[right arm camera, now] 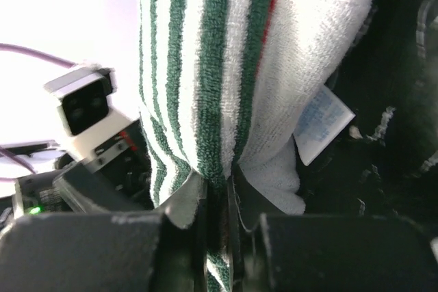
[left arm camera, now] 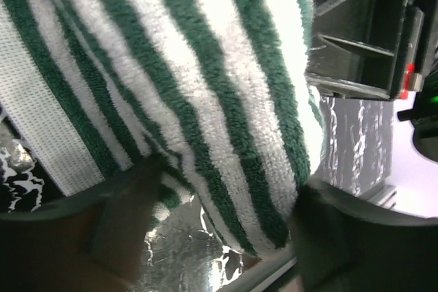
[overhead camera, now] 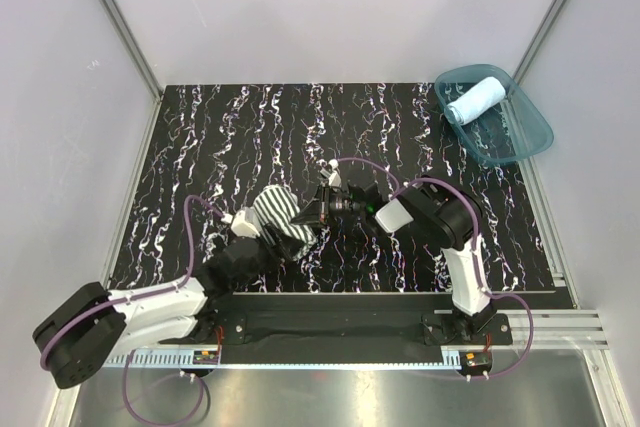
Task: Roll the towels
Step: Roll the towel
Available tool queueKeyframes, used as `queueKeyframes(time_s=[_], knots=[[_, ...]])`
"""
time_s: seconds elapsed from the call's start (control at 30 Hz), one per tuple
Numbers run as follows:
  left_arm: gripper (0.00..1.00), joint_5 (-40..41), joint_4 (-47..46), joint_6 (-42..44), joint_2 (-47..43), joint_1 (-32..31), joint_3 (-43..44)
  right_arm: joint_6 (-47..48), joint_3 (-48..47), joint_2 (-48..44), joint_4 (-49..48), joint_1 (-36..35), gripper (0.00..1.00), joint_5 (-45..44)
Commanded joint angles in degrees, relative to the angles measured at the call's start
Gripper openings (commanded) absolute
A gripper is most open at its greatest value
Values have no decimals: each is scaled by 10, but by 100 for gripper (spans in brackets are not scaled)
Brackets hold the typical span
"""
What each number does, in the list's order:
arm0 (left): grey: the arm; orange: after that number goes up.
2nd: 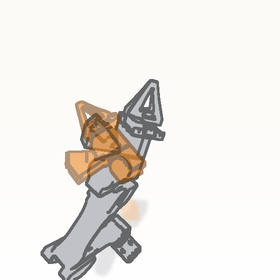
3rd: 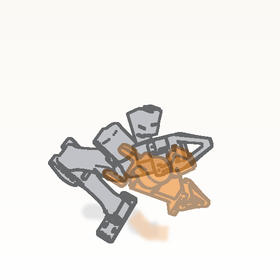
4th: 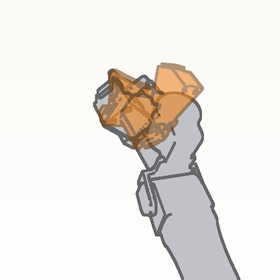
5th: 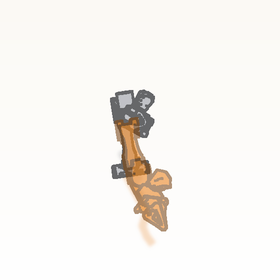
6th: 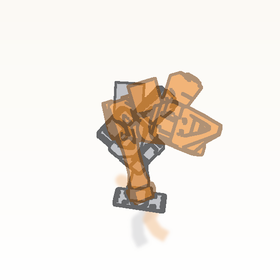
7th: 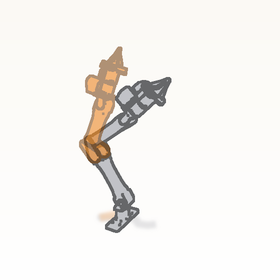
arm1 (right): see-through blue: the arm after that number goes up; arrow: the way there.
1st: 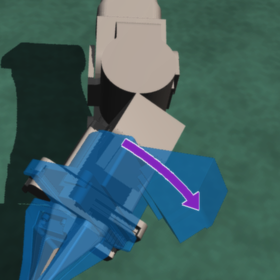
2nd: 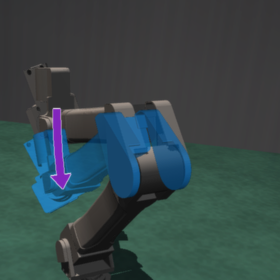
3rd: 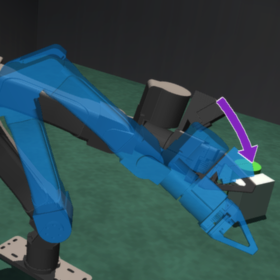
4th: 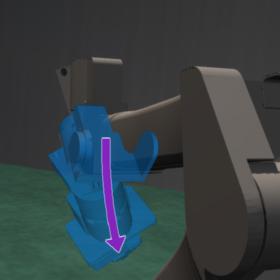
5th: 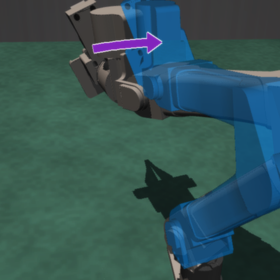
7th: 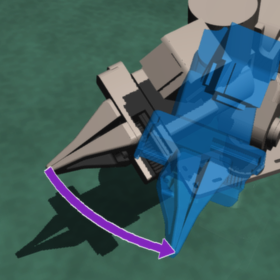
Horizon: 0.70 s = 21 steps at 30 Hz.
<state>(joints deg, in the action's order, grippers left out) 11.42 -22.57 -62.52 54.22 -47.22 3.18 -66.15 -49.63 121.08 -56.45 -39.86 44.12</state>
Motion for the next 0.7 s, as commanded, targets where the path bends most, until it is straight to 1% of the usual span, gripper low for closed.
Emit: queueKeyframes(time_s=[0.0, 0.03, 0.07, 0.1, 0.13, 0.17, 0.2, 0.23, 0.27, 0.3, 0.43, 0.53, 0.67], knots=[[84, -14, 53, 42, 9, -4, -13, 51, -6, -56, 76, -14, 5, -18], [87, -11, 91, 48, 2, -7, -4, 72, -13, -65, 121, -14, 3, -34], [89, -6, 111, 55, -6, -8, 7, 122, -20, -87, 169, -15, 2, -51], [93, 6, 136, 67, -29, -9, 27, 146, -28, -98, 269, -15, 1, -95], [95, 14, 187, 71, -43, -8, 36, 167, -42, -108, 315, -15, 0, -119], [96, 29, 211, 74, -59, -8, 45, 206, -49, -123, 395, -15, 0, -141], [99, 36, 231, 81, -90, -8, 52, 223, -56, -129, 429, -14, 0, -181], [99, 40, 273, 83, -106, -8, 67, 237, -69, -133, 457, -15, 0, -198], [99, 49, 288, 86, -120, -8, 73, 254, -73, -138, 502, -15, 0, -213], [99, 52, 303, 93, -140, -8, 81, 261, -78, -141, 519, -15, 0, -237], [99, 63, 368, 108, -161, -8, 119, 280, -87, -157, 578, -15, 0, -281], [99, 76, 388, 118, -164, -8, 147, 285, -90, -169, 612, -16, 0, -312], [99, 99, 394, 146, -146, -8, 191, 288, -108, -189, 691, -45, 0, -372]])
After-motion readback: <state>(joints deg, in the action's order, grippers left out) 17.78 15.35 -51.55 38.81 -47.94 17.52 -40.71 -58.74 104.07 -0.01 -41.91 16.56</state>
